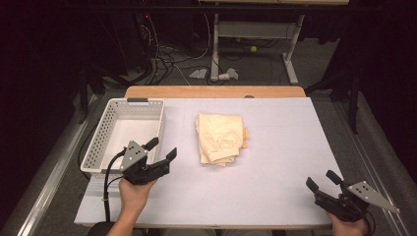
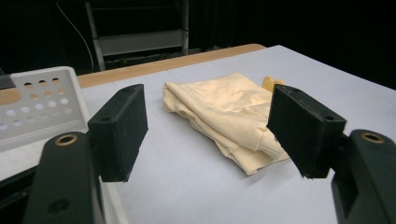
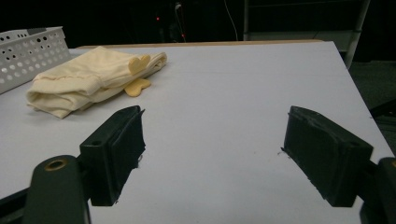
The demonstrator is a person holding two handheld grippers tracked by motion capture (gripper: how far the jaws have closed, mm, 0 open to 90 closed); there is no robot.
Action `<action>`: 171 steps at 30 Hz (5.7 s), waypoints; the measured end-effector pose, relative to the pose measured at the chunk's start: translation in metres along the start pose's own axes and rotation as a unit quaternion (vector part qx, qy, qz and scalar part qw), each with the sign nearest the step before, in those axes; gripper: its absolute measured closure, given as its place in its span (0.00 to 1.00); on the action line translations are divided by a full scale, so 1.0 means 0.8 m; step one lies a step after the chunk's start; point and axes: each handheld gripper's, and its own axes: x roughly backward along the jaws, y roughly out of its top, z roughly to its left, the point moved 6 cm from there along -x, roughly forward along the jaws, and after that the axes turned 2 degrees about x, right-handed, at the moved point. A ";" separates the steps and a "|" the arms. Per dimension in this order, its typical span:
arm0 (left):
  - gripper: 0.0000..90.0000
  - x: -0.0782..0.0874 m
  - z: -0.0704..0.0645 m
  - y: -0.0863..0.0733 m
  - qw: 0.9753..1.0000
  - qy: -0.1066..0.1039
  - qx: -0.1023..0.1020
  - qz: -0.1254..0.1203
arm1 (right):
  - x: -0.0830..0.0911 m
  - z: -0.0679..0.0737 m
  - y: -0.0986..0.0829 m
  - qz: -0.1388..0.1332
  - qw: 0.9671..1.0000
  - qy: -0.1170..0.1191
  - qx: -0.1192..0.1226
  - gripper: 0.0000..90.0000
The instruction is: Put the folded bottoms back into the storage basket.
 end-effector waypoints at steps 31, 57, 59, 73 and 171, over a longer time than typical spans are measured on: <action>0.25 -0.075 -0.042 0.003 0.998 -0.041 -0.004 0.050 | 0.000 0.000 0.000 -0.002 1.000 0.003 0.000 0.23; 0.23 -0.127 -0.050 0.009 0.991 -0.027 0.000 0.133 | -0.001 0.000 0.001 -0.002 1.000 0.005 -0.001 0.23; 0.23 -0.129 -0.050 0.010 0.991 -0.024 -0.001 0.135 | -0.001 0.000 0.000 -0.001 1.000 0.005 -0.001 0.23; 0.23 -0.165 -0.036 0.016 0.982 -0.001 0.012 0.187 | 0.000 0.000 0.001 -0.002 1.000 0.004 -0.001 0.23; 0.78 -0.249 -0.013 0.026 0.950 -0.044 0.091 0.295 | -0.001 0.000 -0.001 0.005 1.000 0.007 0.007 0.24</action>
